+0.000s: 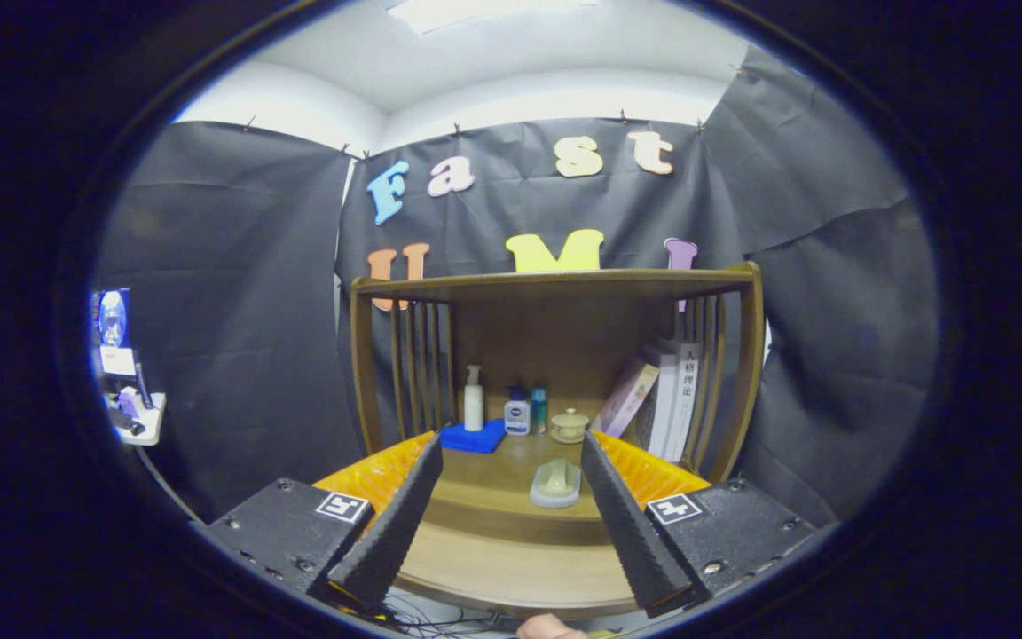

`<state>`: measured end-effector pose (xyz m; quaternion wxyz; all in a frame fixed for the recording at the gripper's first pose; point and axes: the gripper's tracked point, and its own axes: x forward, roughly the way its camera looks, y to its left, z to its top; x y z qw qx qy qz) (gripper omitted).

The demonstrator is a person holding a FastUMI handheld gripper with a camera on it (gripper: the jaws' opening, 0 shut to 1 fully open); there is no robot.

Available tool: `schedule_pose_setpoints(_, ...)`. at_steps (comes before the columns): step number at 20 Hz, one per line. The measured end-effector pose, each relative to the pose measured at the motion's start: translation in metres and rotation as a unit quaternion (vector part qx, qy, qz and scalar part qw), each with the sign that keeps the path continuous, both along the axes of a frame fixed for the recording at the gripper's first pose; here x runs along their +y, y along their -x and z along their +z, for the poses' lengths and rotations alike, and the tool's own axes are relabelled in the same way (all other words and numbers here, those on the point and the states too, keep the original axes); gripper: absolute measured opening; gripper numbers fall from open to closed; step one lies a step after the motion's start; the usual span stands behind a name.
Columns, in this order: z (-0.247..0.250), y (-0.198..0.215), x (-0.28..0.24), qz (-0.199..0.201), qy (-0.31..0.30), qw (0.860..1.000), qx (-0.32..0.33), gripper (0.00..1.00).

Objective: Pull open the drawer, take out the items inside it, and place them on the countertop above the cabinet.

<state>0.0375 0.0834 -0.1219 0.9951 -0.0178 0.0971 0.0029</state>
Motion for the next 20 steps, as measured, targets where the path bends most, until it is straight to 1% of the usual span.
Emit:
schedule_pose_setpoints(2,-0.009,0.012,0.006,0.004,-0.004,1.000,-0.013,0.99)
schedule_pose_setpoints(4,-0.019,0.021,0.006,-0.001,-0.003,1.000,-0.030,0.99)
schedule_pose_setpoints(7,-0.048,0.032,0.010,-0.006,0.000,0.999,-0.040,0.99)
schedule_pose_setpoints(10,-0.091,0.039,0.014,-0.004,0.007,1.000,-0.021,0.99)
schedule_pose_setpoints(13,-0.129,0.045,0.018,-0.005,-0.015,1.000,-0.009,0.99)
schedule_pose_setpoints(20,-0.221,0.063,0.003,-0.042,-0.033,0.998,0.042,1.00)
